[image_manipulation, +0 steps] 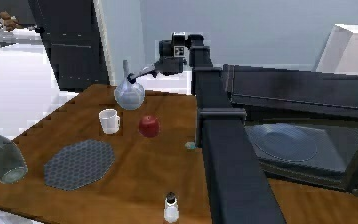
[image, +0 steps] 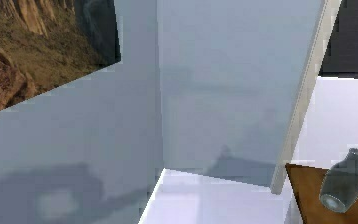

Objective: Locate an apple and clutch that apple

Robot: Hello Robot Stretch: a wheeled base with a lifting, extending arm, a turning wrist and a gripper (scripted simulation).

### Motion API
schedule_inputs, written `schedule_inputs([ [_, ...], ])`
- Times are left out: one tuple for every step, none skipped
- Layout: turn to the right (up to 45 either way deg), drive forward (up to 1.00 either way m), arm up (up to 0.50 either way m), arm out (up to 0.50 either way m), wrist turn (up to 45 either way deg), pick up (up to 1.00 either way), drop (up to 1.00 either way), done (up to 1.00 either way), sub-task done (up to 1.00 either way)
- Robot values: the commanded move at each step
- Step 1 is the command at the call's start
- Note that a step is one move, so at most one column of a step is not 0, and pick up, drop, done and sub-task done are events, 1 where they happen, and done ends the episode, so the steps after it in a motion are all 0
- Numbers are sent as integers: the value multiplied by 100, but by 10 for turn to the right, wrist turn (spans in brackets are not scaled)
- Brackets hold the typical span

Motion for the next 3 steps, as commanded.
schedule_inputs([
  [0,0,-24,0,0,0,0,0,0],
  [0,0,0,0,0,100,0,0,0],
  [0,0,10,0,0,0,0,0,0],
])
